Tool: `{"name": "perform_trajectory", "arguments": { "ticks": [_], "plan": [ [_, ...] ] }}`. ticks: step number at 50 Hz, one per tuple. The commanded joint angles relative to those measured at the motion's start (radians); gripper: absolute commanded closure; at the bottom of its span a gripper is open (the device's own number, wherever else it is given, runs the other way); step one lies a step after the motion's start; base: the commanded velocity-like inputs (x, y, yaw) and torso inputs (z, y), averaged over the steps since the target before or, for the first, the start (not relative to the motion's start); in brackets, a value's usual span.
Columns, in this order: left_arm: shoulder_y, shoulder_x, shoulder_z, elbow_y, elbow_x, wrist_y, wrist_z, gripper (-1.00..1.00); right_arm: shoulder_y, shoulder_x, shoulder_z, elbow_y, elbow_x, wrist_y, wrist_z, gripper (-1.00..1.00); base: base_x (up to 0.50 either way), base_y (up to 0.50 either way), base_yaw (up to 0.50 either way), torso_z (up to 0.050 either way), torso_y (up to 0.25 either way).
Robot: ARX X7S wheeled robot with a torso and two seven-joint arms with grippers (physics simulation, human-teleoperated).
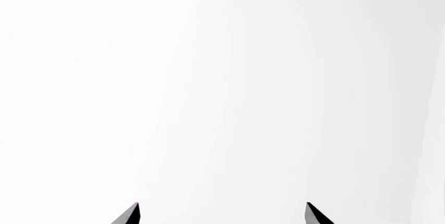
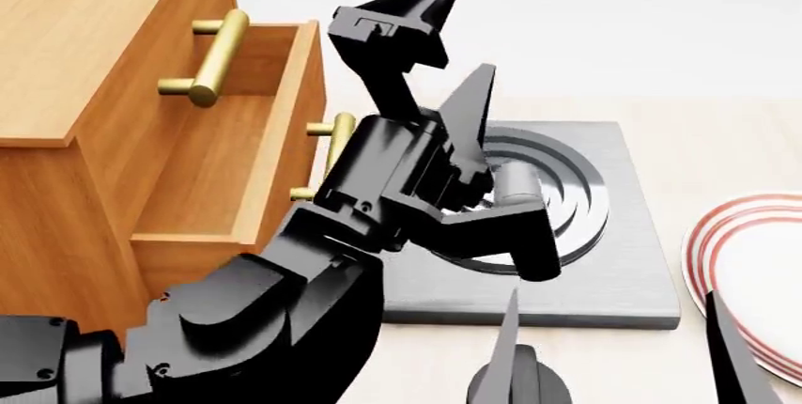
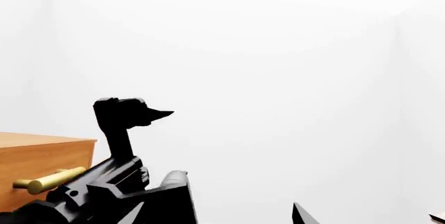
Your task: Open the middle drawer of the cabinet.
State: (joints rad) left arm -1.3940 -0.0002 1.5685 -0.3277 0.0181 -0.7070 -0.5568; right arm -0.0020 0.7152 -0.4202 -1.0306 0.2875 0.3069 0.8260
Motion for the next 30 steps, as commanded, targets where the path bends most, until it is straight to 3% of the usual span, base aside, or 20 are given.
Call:
{"name": "perform_trajectory", "arguments": {
  "ticks": [1, 7, 9, 14, 24, 30],
  "plan": [
    [-0.095, 0.000, -0.019, -0.025, -0.259, 0.068, -0.088, -1.00, 0.007, 0.010, -0.012, 0.004, 0.005, -0.005, 0.013, -1.00, 0.00, 0.00, 0.00, 0.000, 0.000],
    [-0.159, 0.000, -0.024, -0.042, -0.484, 0.135, -0.146, -1.00, 0.013, 0.012, -0.019, 0.005, 0.006, -0.003, 0.016, -1.00, 0.00, 0.00, 0.00, 0.000, 0.000],
    [-0.165, 0.000, -0.015, -0.040, -0.475, 0.144, -0.135, -1.00, 0.013, 0.013, -0.021, 0.006, 0.006, -0.005, 0.017, -1.00, 0.00, 0.00, 0.00, 0.000, 0.000],
    [-0.207, 0.000, -0.028, -0.078, -0.717, 0.255, -0.154, -1.00, 0.016, 0.017, -0.023, 0.009, 0.010, -0.008, 0.021, -1.00, 0.00, 0.00, 0.00, 0.000, 0.000],
    [-0.301, 0.000, -0.035, -0.049, -0.879, 0.261, -0.220, -1.00, 0.016, 0.028, -0.020, 0.009, 0.018, -0.016, 0.033, -1.00, 0.00, 0.00, 0.00, 0.000, 0.000],
    [-0.345, -0.012, -0.112, -0.032, -1.042, 0.257, -0.178, -1.00, 0.018, 0.030, -0.025, 0.013, 0.018, -0.021, 0.035, -1.00, 0.00, 0.00, 0.00, 0.000, 0.000]
  ]
}}
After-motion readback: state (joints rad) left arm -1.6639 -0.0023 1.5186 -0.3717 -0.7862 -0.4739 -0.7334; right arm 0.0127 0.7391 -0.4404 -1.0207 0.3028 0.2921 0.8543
